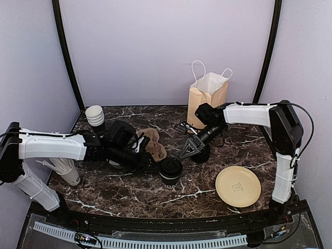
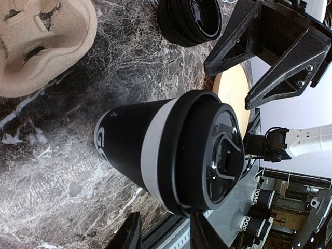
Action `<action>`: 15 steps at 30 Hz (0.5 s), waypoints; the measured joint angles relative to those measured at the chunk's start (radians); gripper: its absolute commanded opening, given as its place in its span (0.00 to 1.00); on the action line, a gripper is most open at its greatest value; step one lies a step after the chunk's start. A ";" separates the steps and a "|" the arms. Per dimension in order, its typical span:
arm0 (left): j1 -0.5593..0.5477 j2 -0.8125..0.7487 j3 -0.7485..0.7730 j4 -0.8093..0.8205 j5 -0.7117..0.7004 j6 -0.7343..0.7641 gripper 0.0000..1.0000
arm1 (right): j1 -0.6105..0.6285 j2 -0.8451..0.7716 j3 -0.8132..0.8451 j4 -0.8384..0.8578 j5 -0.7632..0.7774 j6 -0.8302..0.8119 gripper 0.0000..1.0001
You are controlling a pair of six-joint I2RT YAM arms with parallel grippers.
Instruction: Pack the takeout coffee
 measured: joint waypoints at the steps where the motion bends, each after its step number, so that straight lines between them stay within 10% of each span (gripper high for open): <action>1: 0.000 0.003 0.000 0.002 0.000 0.000 0.33 | 0.001 0.000 -0.003 0.000 0.001 0.001 0.45; 15: 0.010 0.043 0.017 0.033 0.001 0.023 0.24 | 0.014 0.000 -0.018 -0.002 -0.003 0.001 0.43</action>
